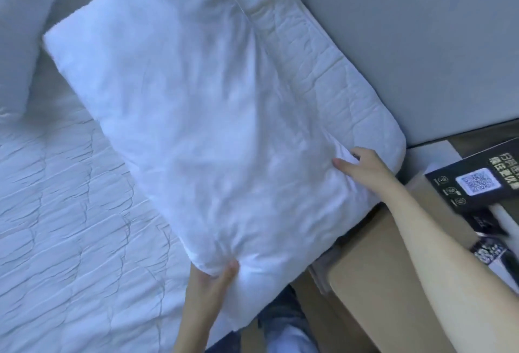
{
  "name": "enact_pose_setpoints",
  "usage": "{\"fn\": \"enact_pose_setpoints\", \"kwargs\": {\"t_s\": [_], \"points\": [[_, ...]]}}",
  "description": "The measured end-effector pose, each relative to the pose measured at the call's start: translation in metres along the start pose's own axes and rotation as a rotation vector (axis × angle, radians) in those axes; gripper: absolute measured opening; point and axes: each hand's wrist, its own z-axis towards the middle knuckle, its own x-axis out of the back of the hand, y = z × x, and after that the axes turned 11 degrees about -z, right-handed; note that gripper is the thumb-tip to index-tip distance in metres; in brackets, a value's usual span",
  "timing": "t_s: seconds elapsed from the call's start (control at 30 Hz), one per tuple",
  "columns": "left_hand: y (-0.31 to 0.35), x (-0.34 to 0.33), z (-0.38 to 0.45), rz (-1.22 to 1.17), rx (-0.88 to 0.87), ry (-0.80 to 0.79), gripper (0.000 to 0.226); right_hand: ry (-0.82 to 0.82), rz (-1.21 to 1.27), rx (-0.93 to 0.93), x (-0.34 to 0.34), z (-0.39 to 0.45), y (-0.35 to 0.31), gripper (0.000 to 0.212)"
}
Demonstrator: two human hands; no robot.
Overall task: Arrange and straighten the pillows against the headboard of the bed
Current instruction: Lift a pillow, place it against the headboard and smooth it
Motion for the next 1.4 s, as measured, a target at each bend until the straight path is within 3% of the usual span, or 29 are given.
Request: {"fn": "enact_pose_setpoints", "kwargs": {"t_s": [0.1, 0.2, 0.3, 0.37, 0.4, 0.5, 0.57, 0.63, 0.73, 0.8, 0.87, 0.93, 1.03, 1.4], "points": [[0.022, 0.010, 0.010, -0.154, -0.004, 0.040, 0.048, -0.029, 0.131, -0.056, -0.011, -0.021, 0.015, 0.051], [0.043, 0.003, 0.019, -0.294, 0.104, 0.159, 0.039, -0.246, 0.236, -0.131, -0.006, -0.038, 0.036, 0.070], [0.050, -0.021, 0.016, -0.343, 0.130, 0.178, 0.029, -0.282, 0.534, -0.024, 0.019, -0.055, 0.046, 0.046], [0.048, -0.036, 0.010, -0.387, 0.158, 0.117, 0.031, -0.082, 0.733, -0.023, 0.033, -0.056, 0.057, 0.032], [0.043, -0.041, 0.009, -0.361, 0.186, 0.130, 0.028, 0.072, 0.707, -0.086, 0.035, -0.053, 0.064, 0.028], [0.023, -0.043, 0.011, -0.204, 0.237, 0.282, 0.022, 0.441, 0.317, -0.298, 0.022, -0.042, 0.083, 0.026], [0.029, -0.040, 0.014, -0.160, 0.092, 0.468, 0.040, 0.572, 0.150, -0.285, 0.006, -0.050, 0.077, 0.037], [0.048, -0.038, 0.017, 0.021, -0.282, 0.585, 0.058, 0.618, 0.057, -0.151, -0.012, -0.065, 0.049, 0.043], [0.094, -0.059, 0.028, 0.481, -0.820, 0.302, 0.062, 0.623, -0.166, 0.111, -0.044, -0.083, 0.007, 0.055], [0.127, -0.080, 0.057, 0.848, -1.026, 0.058, 0.068, 0.605, -0.289, 0.238, -0.061, -0.082, -0.018, 0.061], [0.155, -0.097, 0.097, 1.148, -1.123, -0.147, 0.078, 0.581, -0.347, 0.303, -0.071, -0.071, -0.035, 0.065], [0.175, -0.105, 0.133, 1.359, -1.122, -0.267, 0.086, 0.571, -0.371, 0.323, -0.078, -0.055, -0.041, 0.065], [0.182, -0.111, 0.174, 1.543, -1.036, -0.293, 0.087, 0.563, -0.454, 0.246, -0.088, -0.025, -0.022, 0.063], [0.154, -0.141, 0.216, 1.575, -0.981, -0.241, 0.087, 0.632, -0.490, 0.159, -0.103, 0.025, -0.002, 0.064]]}}
